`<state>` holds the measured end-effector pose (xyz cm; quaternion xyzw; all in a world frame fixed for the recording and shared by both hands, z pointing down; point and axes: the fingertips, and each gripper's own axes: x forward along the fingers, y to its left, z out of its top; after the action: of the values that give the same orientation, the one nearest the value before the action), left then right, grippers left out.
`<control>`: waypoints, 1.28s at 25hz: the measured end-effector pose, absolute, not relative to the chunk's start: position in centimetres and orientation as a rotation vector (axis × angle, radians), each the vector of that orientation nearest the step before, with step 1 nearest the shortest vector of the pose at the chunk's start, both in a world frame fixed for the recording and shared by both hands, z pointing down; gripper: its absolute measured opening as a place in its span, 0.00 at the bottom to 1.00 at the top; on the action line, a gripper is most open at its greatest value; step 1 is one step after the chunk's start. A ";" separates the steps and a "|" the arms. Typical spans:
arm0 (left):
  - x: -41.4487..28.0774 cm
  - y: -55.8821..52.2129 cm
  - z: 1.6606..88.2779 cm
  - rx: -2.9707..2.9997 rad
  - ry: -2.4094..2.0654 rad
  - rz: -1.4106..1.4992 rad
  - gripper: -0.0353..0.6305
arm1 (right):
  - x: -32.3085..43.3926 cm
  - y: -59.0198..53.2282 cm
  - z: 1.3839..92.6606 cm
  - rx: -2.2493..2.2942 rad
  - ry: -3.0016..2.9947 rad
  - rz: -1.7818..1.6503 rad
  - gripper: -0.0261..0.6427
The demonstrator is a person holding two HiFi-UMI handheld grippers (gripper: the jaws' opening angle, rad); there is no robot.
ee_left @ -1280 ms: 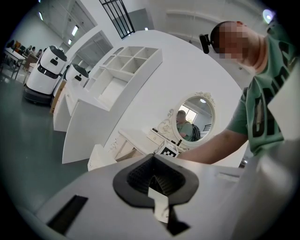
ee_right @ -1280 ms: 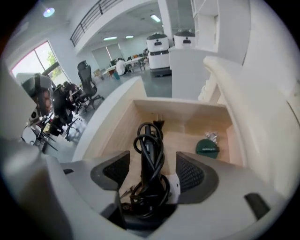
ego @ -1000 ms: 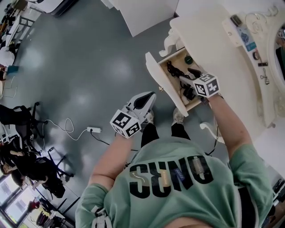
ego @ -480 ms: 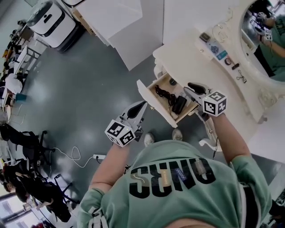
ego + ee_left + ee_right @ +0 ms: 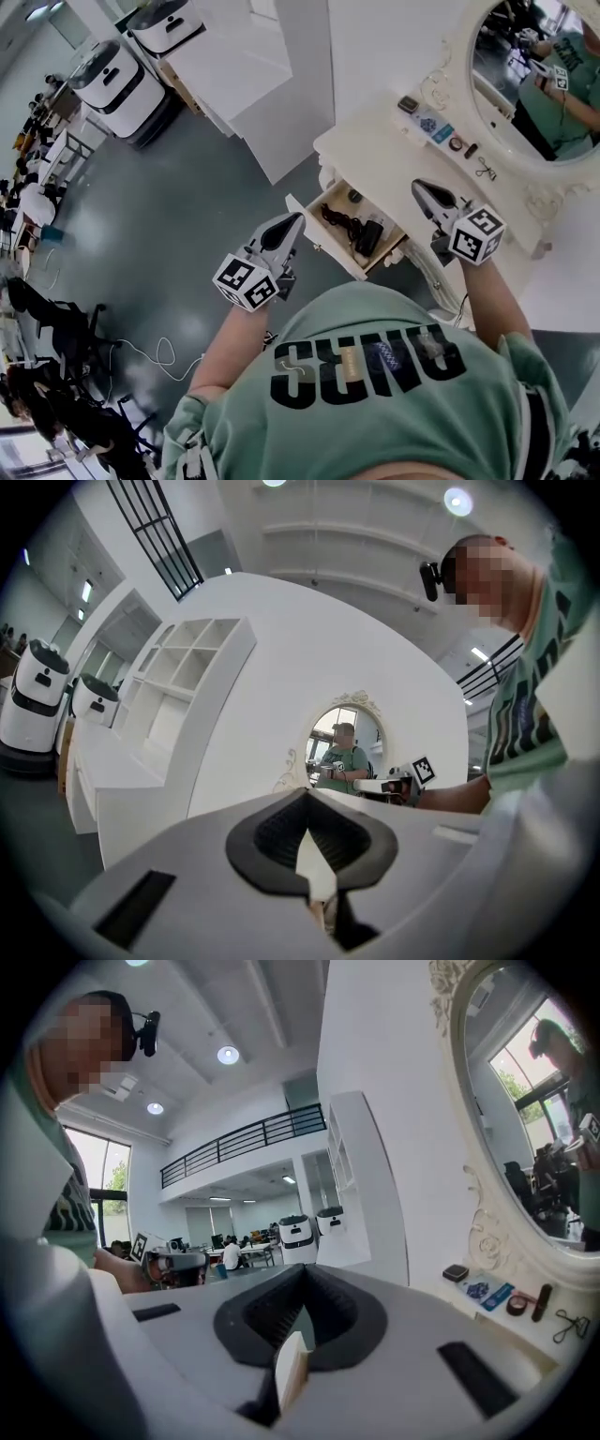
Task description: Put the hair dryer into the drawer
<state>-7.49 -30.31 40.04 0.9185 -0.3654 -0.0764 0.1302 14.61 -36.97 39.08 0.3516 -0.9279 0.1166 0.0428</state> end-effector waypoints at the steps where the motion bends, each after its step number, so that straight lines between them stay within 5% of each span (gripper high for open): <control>1: -7.5 -30.3 39.6 2.673 -1.064 -0.229 0.07 | 14.9 -36.6 38.7 1.081 -2.842 0.337 0.03; 32: -7.5 -31.2 38.4 2.664 -1.063 -0.246 0.07 | 16.2 -36.2 39.8 1.069 -2.805 0.392 0.03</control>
<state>-7.45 -31.22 38.41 0.9175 -0.3660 -0.0846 0.1310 16.22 -36.24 39.77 0.3524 -0.9251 0.1293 0.0573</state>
